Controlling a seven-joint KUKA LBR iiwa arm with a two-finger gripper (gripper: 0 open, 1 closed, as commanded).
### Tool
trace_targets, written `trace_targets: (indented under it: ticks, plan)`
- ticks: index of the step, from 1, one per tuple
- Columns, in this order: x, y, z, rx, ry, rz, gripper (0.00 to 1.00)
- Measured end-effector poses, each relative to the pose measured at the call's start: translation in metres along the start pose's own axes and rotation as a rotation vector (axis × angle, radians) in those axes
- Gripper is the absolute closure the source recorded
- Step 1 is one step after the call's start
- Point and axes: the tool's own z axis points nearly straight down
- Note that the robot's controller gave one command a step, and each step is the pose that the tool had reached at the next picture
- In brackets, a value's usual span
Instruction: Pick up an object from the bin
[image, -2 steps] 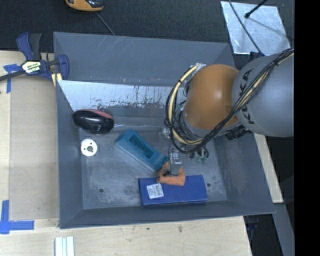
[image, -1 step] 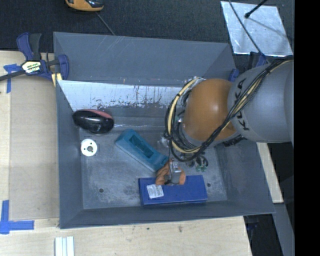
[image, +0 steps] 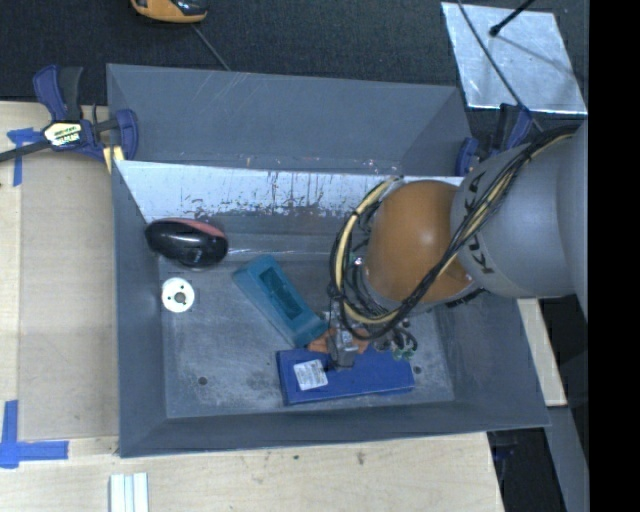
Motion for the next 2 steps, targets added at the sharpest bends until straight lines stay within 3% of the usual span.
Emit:
trace_targets:
  ticks: [1, 2]
  plan:
    - [0.0, 0.0, 0.0, 0.0, 0.0, 0.0, 1.0]
    - [0.012, -0.017, -0.16, 0.0, -0.005, 0.01, 1.0]
